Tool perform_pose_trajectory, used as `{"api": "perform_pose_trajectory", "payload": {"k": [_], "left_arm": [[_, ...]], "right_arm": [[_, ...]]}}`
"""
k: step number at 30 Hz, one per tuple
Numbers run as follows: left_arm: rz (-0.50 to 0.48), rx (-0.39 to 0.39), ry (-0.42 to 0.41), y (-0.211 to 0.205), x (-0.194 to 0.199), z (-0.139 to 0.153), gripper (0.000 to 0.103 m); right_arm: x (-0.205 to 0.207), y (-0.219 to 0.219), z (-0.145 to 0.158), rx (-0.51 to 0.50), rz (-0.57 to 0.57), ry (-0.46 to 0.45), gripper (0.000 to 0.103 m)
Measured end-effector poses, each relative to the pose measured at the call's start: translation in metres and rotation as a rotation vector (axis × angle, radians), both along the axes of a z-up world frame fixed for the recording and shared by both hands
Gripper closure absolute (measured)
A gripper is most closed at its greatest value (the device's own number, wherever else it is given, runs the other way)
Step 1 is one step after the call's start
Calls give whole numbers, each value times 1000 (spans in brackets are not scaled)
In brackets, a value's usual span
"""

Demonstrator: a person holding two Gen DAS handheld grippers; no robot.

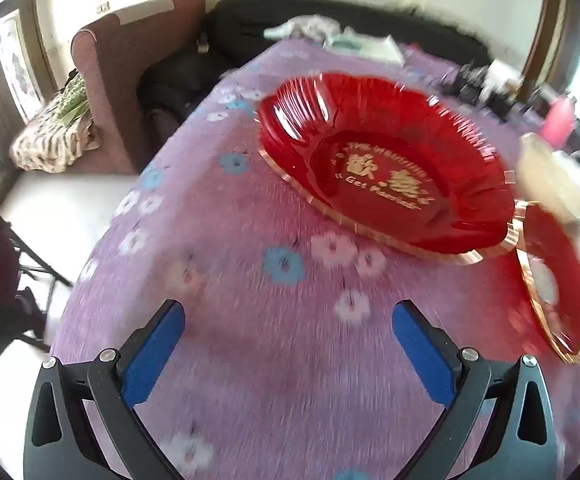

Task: Organize plates and bowls
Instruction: 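Grasp the large red 'THE WEDDING' plate rim with left tool while right grasps the gold-rimmed red plate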

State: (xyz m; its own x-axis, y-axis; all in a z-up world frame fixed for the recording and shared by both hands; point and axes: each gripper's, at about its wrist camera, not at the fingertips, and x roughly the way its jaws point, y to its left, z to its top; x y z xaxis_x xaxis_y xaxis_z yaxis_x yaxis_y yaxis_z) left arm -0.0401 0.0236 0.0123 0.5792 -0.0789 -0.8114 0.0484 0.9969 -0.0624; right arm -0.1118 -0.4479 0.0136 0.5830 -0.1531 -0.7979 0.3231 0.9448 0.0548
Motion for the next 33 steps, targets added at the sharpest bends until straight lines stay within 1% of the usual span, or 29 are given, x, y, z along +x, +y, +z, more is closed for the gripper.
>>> {"api": "perform_pose_trajectory", "payload": {"k": [1,3,6,7,8,9,11,12,13,14,15,17,18,19,22,23,24,26,27,28,30,31,32,33], "left_arm": [[-5,-17,-36,7,-13,4,0],[-17,-20,-92,15,-28,12,0],[-54,-7,-156,17,-43,33,0],[-60,-6,-175,17,-45,39,0],[-71,-10,-204,19,-50,46,0],[-83,-19,-222,21,-51,51,0],[-114,-41,-222,24,-51,55,0],[-129,-51,-208,27,-51,56,0],[-143,-51,-181,29,-49,56,0],[-148,-37,-161,29,-46,56,0],[-143,-4,-138,29,-43,56,0],[-130,8,-104,32,-38,57,0],[-132,-4,-80,33,-33,58,0],[-131,-32,-62,36,-26,60,0],[-114,-63,-37,40,-11,65,0],[-112,-70,-38,41,-6,68,0],[-104,-78,-29,42,3,70,1],[-97,-91,-12,43,19,72,17],[-92,-95,-6,43,28,73,18],[-82,-91,5,43,40,72,19],[-55,-97,21,46,58,68,19],[-51,-107,32,47,68,65,21],[-50,-109,38,48,74,64,28],[-44,-106,48,48,81,60,33]], "right_arm": [[-12,8,12,-22,10,-45,0],[-32,27,36,-36,58,-161,0],[-47,65,73,-72,185,-313,0],[-49,80,82,-82,245,-351,0],[-29,93,91,-75,297,-382,0],[-9,106,92,-36,364,-307,0],[23,125,89,36,425,-171,0],[22,128,94,85,430,-182,0],[28,129,95,123,437,-162,0],[35,136,94,131,446,-132,0],[37,143,97,145,456,-128,0],[46,151,95,187,471,-121,5],[53,153,95,224,479,-108,12],[60,159,92,236,485,-97,20],[85,170,87,341,490,-47,32],[91,171,96,377,495,-38,33],[95,175,95,379,499,-37,36],[111,183,92,378,499,-11,46],[118,186,88,386,497,3,56],[124,188,85,402,489,13,57],[138,192,78,388,477,37,57],[144,195,74,380,466,41,57],[152,195,69,383,454,48,57],[160,195,64,384,450,53,57]]}}
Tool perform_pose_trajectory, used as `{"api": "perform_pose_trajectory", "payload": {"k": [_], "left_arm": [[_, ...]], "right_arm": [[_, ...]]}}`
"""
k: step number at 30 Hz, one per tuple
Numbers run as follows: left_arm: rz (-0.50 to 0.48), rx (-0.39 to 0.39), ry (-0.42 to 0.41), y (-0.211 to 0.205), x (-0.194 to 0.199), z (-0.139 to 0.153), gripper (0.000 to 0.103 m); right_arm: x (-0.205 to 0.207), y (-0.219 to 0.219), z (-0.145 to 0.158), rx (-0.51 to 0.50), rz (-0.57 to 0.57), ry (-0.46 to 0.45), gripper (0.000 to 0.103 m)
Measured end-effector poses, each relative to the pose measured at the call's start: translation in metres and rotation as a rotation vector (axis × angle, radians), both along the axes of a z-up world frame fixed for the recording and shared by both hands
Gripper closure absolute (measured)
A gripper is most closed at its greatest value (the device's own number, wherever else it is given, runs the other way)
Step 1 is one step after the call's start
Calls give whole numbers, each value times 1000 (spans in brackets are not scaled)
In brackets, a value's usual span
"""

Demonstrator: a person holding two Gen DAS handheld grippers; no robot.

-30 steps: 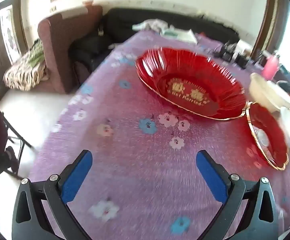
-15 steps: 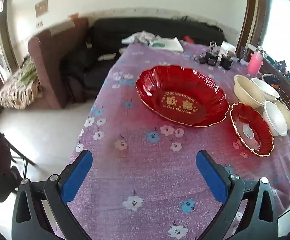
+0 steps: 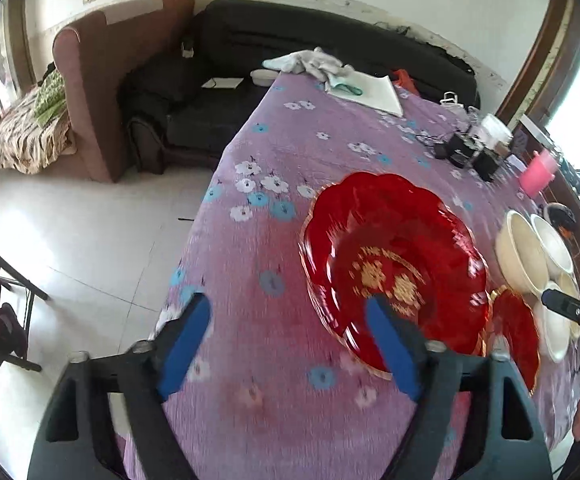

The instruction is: Organize plates and bowls

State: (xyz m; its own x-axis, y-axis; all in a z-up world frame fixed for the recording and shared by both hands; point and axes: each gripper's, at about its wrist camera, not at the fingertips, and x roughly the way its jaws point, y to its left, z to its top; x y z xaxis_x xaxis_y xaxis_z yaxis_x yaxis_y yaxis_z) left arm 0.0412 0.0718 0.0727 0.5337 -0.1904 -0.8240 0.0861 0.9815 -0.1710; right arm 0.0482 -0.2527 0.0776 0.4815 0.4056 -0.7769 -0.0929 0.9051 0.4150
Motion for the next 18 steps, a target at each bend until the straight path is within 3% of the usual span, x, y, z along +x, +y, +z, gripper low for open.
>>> {"api": "perform_pose_trajectory", "payload": {"k": [1,3,5,9,12,16,18], "left_arm": [[5,-3,15,0,8,-5,41],[5,-24,44,0,20,-14,46],[-2,-30,62,-5,29,-23,50],[-13,-33,64,-14,37,-29,56],[-18,-27,68,-19,42,-35,66],[-27,-19,79,-22,48,-43,90],[-35,-23,70,-24,49,-45,94]], "right_arm": [[7,2,-2,3,-2,9,57],[19,6,-11,-2,-6,20,58],[31,11,-23,9,5,42,70],[47,16,-37,37,9,57,84],[55,20,-41,45,7,50,88],[66,23,-47,42,5,56,88],[68,25,-51,40,10,58,91]]}}
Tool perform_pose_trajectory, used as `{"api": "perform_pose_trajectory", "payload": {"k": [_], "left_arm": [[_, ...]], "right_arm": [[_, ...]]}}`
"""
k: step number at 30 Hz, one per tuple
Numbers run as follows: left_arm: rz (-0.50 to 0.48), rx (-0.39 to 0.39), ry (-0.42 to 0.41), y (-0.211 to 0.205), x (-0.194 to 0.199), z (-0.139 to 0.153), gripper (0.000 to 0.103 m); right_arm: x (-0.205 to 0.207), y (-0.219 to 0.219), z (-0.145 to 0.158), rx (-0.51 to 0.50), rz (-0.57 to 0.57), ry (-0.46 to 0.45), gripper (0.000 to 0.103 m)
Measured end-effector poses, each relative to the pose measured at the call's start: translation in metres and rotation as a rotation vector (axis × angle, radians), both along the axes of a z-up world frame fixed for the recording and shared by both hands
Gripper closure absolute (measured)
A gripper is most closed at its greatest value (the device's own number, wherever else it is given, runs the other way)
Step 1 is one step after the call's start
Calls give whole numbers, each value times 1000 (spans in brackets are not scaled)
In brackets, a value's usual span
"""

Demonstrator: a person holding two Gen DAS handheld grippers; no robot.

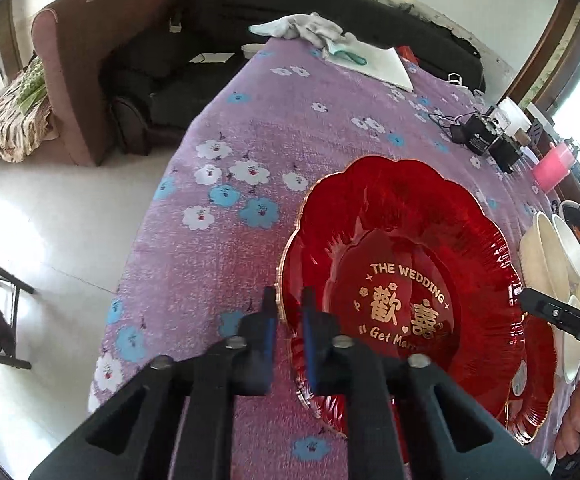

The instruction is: Organize plates and bowls

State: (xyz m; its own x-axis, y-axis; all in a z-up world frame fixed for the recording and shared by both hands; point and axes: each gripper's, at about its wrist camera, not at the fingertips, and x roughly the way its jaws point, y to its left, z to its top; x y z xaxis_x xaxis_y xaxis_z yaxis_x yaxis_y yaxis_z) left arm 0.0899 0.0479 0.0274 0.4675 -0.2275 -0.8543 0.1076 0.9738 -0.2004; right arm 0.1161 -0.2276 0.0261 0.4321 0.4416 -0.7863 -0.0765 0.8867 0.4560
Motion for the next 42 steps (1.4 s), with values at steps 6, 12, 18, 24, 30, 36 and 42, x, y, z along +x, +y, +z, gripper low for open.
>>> {"api": "perform_pose_trajectory", "payload": {"k": [6,12,18,24,30,36,42], "left_arm": [[-2,29,-22,-3,-6,2,94],[-8,48,-55,0,-30,14,94],[-9,56,-91,7,-68,24,94],[4,40,-121,18,-113,27,93],[39,9,-118,31,-156,16,89],[67,1,-133,35,-180,6,89],[85,-34,-127,40,-184,2,88]], "right_arm": [[-1,4,-4,-1,-3,-12,93],[-14,4,0,11,2,-26,93],[-41,10,4,41,24,-38,93],[-76,14,7,66,57,-50,93],[-113,24,7,94,104,-59,92],[-136,28,-8,104,120,-45,92],[-147,30,-15,99,120,-60,91]]}}
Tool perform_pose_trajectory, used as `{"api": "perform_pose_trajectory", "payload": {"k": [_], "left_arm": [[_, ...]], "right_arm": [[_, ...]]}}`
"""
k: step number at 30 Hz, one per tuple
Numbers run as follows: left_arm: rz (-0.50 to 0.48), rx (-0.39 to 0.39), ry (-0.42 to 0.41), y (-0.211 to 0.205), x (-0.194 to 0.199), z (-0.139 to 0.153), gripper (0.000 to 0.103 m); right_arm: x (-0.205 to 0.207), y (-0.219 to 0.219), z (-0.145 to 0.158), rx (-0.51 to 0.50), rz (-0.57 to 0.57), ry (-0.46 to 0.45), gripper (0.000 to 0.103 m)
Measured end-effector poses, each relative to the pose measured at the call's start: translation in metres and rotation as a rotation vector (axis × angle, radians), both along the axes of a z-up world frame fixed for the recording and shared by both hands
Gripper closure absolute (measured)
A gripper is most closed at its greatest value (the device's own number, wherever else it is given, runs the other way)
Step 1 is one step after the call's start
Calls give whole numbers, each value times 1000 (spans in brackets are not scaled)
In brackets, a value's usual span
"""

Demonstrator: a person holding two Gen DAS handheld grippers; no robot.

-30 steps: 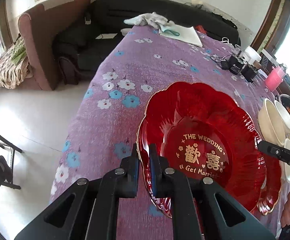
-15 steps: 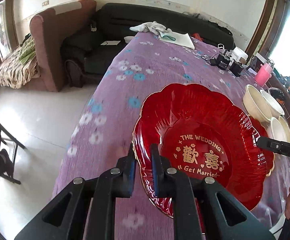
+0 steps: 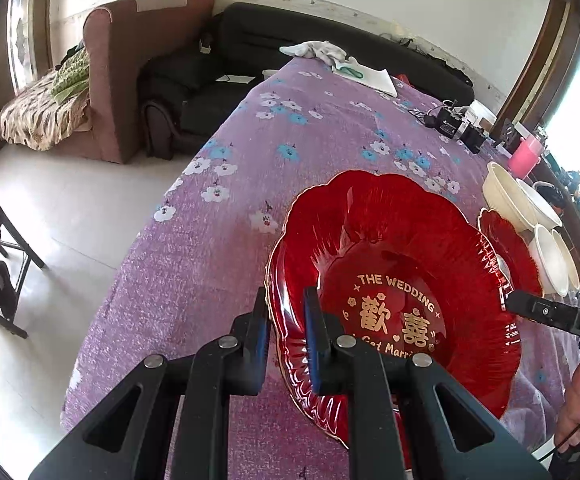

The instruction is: Organize plates and bowls

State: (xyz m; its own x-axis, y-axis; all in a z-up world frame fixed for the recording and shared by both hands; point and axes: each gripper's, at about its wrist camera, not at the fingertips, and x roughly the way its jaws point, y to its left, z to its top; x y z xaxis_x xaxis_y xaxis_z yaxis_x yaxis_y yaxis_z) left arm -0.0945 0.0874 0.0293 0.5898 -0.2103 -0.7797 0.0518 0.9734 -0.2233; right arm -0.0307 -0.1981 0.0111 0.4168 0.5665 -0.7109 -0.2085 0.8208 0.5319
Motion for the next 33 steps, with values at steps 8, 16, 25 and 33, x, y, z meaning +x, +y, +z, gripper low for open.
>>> {"api": "perform_pose_trajectory", "payload": {"k": [8,16,25,33], "left_arm": [[39,-7,-87,13,-32,21,64],[-141,12,-160,-57,-68,40,60],[-370,48,-124,-157,-73,48,59],[-390,142,-71,-207,-16,60,55]], "right_arm": [[-31,-27,23,-21,-46,-115,90],[-68,-102,18,-19,-257,-184,91],[-80,-148,-5,56,-361,-127,91],[-69,-157,-3,83,-373,-85,91]]}}
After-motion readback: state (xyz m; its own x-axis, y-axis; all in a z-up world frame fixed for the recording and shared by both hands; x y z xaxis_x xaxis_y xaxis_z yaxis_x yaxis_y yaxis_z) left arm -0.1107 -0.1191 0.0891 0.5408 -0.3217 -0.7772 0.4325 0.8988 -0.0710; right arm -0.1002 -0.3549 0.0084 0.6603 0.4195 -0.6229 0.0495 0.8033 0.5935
